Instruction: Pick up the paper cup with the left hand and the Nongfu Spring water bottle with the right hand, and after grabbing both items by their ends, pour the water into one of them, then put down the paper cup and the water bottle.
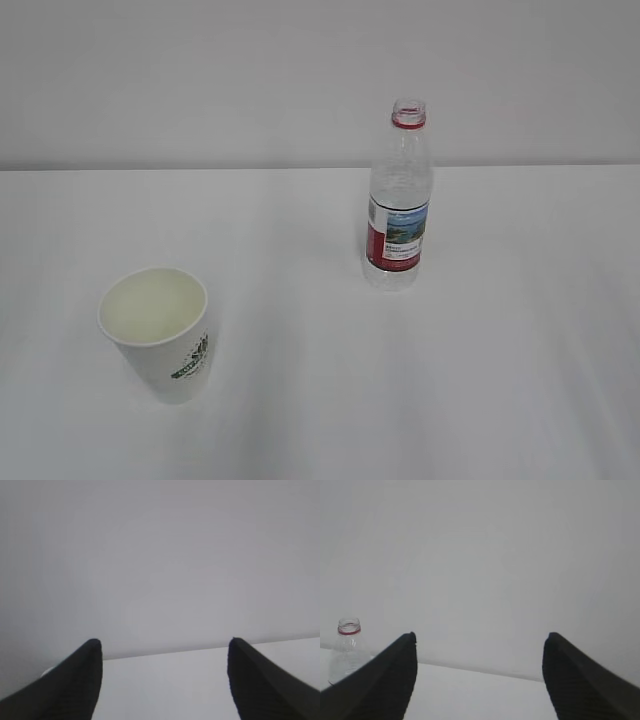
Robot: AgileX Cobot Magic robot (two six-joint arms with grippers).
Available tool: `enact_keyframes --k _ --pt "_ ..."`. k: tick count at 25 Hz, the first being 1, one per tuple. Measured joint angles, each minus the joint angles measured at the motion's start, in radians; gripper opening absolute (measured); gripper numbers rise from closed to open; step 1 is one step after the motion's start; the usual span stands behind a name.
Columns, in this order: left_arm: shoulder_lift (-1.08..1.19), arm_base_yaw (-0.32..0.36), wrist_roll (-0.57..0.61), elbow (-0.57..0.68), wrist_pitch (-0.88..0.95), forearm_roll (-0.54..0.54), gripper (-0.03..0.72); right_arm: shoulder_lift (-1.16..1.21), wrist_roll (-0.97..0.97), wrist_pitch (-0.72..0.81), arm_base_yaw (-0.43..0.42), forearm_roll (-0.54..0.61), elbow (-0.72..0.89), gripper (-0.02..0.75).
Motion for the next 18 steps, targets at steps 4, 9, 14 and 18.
enact_keyframes --k 4,9,14,18 --pt "0.014 0.000 0.002 0.000 -0.056 -0.009 0.570 0.075 0.000 -0.115 0.000 -0.013 0.031 0.587" --pt "0.085 0.000 0.002 0.000 -0.132 0.033 0.570 0.176 0.000 -0.192 0.000 -0.017 0.039 0.587" --pt "0.235 0.000 0.002 0.000 -0.260 0.046 0.570 0.287 0.000 -0.292 0.000 -0.019 0.039 0.587" --pt "0.372 0.000 0.002 0.000 -0.371 0.049 0.570 0.396 0.000 -0.372 0.000 -0.020 0.039 0.587"
